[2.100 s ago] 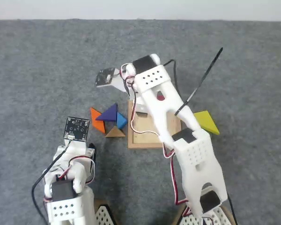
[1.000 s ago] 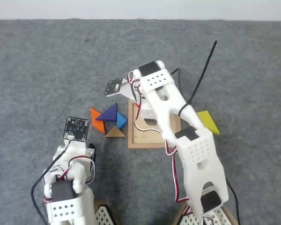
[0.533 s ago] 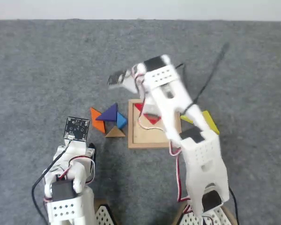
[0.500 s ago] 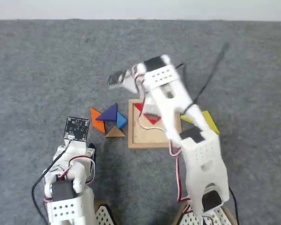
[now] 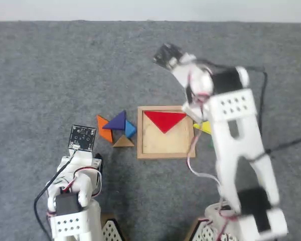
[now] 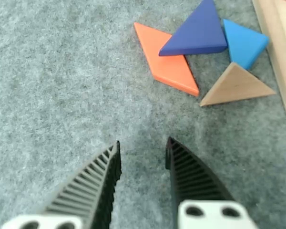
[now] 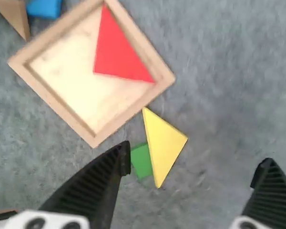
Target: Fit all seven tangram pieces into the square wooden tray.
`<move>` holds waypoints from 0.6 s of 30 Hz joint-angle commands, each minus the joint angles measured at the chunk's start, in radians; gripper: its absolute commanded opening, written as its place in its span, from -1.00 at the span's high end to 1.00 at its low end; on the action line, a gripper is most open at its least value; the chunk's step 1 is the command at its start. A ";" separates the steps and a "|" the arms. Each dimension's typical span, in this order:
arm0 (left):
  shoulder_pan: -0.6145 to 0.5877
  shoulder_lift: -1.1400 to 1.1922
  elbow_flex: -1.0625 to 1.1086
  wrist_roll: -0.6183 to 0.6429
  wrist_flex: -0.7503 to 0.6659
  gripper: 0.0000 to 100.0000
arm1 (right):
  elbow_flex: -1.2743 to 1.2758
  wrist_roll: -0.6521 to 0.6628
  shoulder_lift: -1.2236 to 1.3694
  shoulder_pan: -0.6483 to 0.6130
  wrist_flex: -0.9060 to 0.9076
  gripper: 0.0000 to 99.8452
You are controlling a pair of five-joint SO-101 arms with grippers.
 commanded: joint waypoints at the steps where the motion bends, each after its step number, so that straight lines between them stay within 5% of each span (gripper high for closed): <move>1: -0.002 -0.015 -0.010 0.006 0.008 0.70 | 0.493 0.006 -0.223 0.094 -0.332 0.24; 12: -0.002 -0.015 -0.010 0.006 0.008 0.70 | 0.480 0.014 -0.005 0.170 -0.404 0.24; 18: -0.002 -0.015 -0.010 0.006 0.008 0.70 | 0.281 0.186 0.272 0.177 -0.332 0.25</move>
